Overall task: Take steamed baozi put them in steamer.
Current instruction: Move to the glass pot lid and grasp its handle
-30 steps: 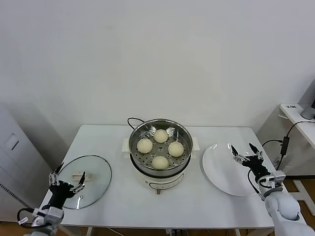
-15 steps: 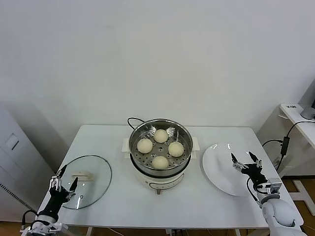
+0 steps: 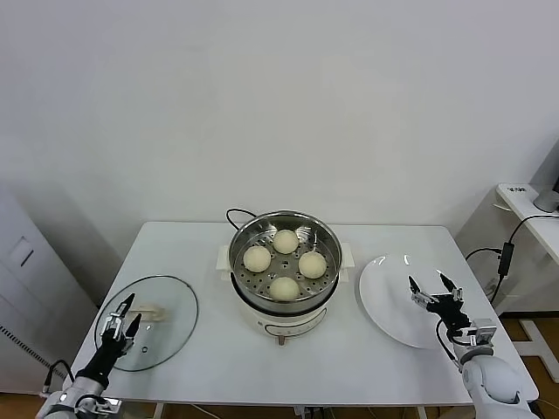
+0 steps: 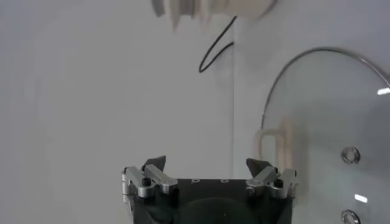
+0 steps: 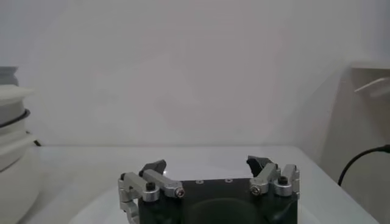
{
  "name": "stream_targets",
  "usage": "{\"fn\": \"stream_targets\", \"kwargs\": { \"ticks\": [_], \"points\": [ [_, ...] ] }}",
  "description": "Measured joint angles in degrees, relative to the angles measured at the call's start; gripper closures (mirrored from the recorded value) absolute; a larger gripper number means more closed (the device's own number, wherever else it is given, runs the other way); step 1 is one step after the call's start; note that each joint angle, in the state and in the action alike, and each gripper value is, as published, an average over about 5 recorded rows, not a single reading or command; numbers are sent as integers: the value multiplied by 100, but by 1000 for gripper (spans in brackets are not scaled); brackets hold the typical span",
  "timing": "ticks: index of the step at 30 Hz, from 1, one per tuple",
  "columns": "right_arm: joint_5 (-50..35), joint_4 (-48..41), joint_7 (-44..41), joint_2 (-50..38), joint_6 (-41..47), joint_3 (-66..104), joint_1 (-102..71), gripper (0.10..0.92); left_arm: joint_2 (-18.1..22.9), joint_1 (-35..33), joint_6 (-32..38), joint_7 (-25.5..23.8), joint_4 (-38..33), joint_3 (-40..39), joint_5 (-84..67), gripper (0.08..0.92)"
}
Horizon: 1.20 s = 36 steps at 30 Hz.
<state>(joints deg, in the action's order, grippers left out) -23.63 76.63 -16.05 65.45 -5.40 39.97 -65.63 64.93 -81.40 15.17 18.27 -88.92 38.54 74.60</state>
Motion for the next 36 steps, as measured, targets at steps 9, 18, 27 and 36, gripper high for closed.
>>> {"fn": "stream_targets", "kwargs": {
  "ticks": [9,18,27,36],
  "points": [
    [83,-116,-55,50,-30,13,26,203,40,387,84,127,513,-75,460,177],
    [160,-236,-101,85,-52,18,60,203,90,715,65,180,851,-131,581,195],
    [177,-253,-105,75,-22,18,106,203,115,826,83,167,968,-165,572,430],
    [212,-250,-107,62,4,18,111,203,65,779,128,150,924,-167,438,690]
  ]
}}
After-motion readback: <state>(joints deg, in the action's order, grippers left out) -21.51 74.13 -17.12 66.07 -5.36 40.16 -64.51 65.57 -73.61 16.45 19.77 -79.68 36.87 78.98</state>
